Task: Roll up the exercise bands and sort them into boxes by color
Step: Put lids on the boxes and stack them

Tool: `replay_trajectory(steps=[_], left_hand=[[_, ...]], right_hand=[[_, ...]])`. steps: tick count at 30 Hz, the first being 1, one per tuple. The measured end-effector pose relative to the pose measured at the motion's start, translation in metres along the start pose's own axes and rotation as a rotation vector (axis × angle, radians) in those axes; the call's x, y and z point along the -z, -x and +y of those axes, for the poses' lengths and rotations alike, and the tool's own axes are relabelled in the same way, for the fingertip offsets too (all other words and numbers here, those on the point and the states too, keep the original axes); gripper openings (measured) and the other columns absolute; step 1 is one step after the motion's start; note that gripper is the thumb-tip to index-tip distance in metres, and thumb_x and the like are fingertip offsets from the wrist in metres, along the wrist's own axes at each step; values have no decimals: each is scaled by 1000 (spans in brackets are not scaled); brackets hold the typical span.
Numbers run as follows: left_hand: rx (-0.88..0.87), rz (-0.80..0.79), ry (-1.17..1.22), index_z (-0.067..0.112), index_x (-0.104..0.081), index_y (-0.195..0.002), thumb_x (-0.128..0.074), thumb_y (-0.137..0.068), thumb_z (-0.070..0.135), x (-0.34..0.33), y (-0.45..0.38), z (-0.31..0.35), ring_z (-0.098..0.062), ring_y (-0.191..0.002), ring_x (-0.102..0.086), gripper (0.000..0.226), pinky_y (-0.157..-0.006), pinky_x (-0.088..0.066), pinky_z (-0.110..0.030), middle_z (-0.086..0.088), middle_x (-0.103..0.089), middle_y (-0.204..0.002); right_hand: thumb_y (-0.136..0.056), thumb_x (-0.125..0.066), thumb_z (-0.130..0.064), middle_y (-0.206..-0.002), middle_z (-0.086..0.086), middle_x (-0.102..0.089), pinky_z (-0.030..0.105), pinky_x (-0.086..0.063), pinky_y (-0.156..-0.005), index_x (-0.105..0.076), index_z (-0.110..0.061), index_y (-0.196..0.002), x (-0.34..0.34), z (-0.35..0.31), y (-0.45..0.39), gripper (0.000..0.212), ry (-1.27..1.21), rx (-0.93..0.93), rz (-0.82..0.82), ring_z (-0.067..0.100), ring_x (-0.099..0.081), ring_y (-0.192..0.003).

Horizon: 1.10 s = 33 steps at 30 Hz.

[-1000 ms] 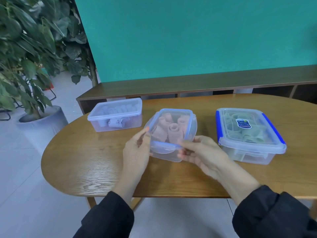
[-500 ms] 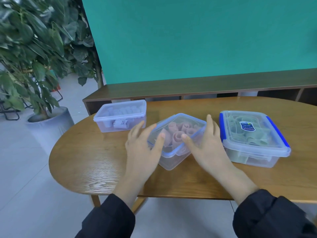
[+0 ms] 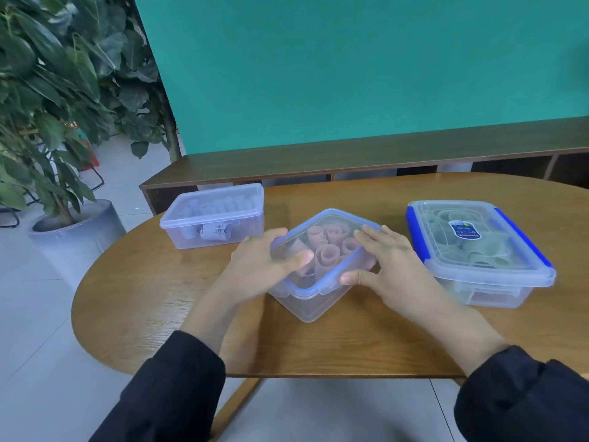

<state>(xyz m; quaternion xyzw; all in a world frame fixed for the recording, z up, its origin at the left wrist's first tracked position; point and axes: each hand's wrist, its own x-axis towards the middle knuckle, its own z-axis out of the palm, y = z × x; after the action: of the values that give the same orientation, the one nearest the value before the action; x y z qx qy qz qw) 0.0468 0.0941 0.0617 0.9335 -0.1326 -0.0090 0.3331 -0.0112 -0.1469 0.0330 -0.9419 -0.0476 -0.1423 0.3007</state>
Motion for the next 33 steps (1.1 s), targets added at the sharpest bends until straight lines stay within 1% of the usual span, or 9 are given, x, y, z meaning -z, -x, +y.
replay_trajectory(steps=[4,7,12,16,20,23,26,29,33], left_hand=[[-30,-13,102,42,-60,-82,-74,-80,65,3,-9,6,-5,-91,-63,26,-74,-46,-21,21,-64,-82],[-41,-63,104,35,-70,-92,-79,-76,60,10,-19,-1,-4,-89,-67,31,-72,-46,-22,18,-70,-84],[-1,-187,33,33,-61,-131,-81,-83,45,29,-24,-4,-3,-126,-53,53,-104,-41,-24,17,-61,-131],[26,-226,-41,37,-52,-145,-75,-86,52,39,-16,-4,-5,-136,-46,66,-111,-35,-25,16,-50,-148],[25,178,-74,20,-53,-144,-71,-88,55,22,8,-9,-17,-132,-52,69,-104,-41,-30,5,-57,-143],[50,415,-171,11,-68,-97,-64,-92,51,13,27,-15,-29,-102,-61,41,-74,-40,-32,-2,-70,-96],[131,443,-147,13,-46,-57,-62,-94,51,10,38,-16,-19,-58,-49,55,-52,-27,-30,2,-49,-54],[167,433,-102,14,-35,-51,-64,-95,48,10,40,-14,-17,-50,-37,62,-51,-26,-31,3,-36,-48],[269,384,21,10,-46,-56,-63,-96,47,8,32,-12,-21,-58,-45,57,-54,-34,-32,-1,-47,-56]], right_hand=[[-68,-56,-80,-145,-3,-53,33,-38,-105,-58,-17,-139,-13,-2,0,95,185,31,173,24,-35,-130],[-69,-53,-81,-102,6,-65,42,-52,-81,-70,-10,-101,-27,-5,3,79,323,163,390,30,-48,-94],[-67,-47,-89,-75,4,-51,41,-37,-69,-55,-13,-73,-40,-28,14,76,455,234,549,28,-45,-76],[-63,-53,-90,-81,-7,-47,39,-40,-75,-56,-20,-74,-29,-24,11,71,254,264,458,22,-43,-83],[-70,-61,-83,-111,-9,-53,30,-37,-95,-70,-25,-97,-19,-11,3,65,-93,88,357,14,-44,-108],[-84,-67,-61,-123,2,-59,25,-37,-97,-68,-16,-122,-21,-6,-6,59,-238,-126,352,19,-52,-118],[-90,-66,-51,-110,3,-69,29,-44,-88,-69,-16,-119,-22,-9,-8,45,-278,-229,331,20,-61,-104],[-90,-68,-46,-98,-3,-72,32,-48,-86,-70,-21,-113,-19,-15,-7,35,-360,-302,293,19,-64,-97],[-86,-72,-48,-89,-8,-74,39,-54,-91,-74,-23,-107,-17,-15,-7,32,-435,-356,264,17,-67,-95]])
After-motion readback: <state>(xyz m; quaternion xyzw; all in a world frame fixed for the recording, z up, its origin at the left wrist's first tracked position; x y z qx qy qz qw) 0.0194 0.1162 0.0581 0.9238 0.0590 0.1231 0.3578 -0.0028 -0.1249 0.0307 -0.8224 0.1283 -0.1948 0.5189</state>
